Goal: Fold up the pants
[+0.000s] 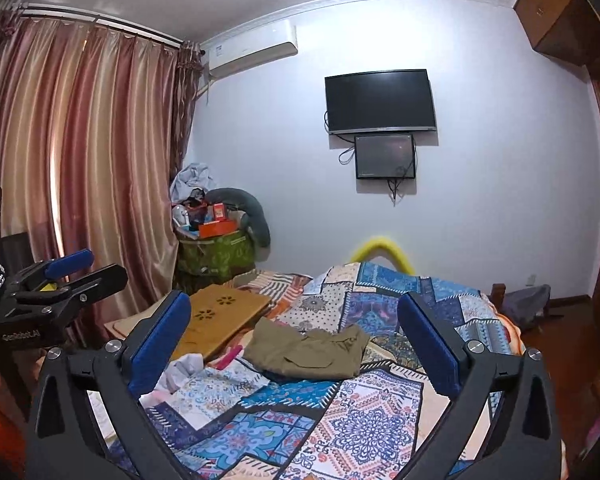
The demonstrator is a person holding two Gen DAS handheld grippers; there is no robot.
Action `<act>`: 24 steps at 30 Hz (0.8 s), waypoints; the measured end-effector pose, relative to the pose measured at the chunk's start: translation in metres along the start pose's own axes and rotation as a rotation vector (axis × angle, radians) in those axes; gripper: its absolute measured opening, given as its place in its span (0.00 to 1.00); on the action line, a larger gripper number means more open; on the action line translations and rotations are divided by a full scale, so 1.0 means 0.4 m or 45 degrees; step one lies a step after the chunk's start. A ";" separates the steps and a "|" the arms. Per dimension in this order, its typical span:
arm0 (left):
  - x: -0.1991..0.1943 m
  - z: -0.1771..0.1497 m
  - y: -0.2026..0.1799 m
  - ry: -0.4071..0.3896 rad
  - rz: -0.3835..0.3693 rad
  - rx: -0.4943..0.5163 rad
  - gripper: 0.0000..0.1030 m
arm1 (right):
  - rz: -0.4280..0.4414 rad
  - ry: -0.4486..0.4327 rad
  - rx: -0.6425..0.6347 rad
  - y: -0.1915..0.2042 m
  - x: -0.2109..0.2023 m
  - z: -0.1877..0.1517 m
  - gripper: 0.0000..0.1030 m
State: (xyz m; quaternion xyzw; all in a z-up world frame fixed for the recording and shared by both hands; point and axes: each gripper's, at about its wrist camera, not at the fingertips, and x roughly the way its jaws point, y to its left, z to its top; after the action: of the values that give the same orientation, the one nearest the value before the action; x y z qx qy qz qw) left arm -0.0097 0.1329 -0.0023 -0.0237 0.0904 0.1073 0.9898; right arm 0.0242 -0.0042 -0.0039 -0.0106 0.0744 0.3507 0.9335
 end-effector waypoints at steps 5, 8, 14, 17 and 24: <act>0.006 -0.004 -0.004 0.016 -0.008 -0.003 1.00 | -0.009 -0.001 0.000 0.002 -0.004 0.001 1.00; 0.006 -0.005 -0.006 0.017 -0.010 0.000 1.00 | -0.015 0.004 -0.003 0.004 -0.007 -0.001 1.00; 0.006 -0.005 -0.011 0.020 -0.013 0.013 1.00 | -0.023 0.005 -0.003 0.004 -0.015 -0.001 1.00; 0.004 -0.003 -0.009 0.021 -0.020 0.020 1.00 | -0.024 0.005 0.001 0.002 -0.018 0.002 1.00; 0.003 -0.006 -0.013 0.023 -0.025 0.028 1.00 | -0.037 0.002 -0.003 0.000 -0.024 0.008 1.00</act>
State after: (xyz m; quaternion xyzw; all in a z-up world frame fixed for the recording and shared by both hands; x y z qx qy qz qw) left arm -0.0078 0.1280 -0.0046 -0.0148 0.1001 0.0963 0.9902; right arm 0.0176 -0.0102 0.0005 -0.0130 0.0743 0.3372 0.9384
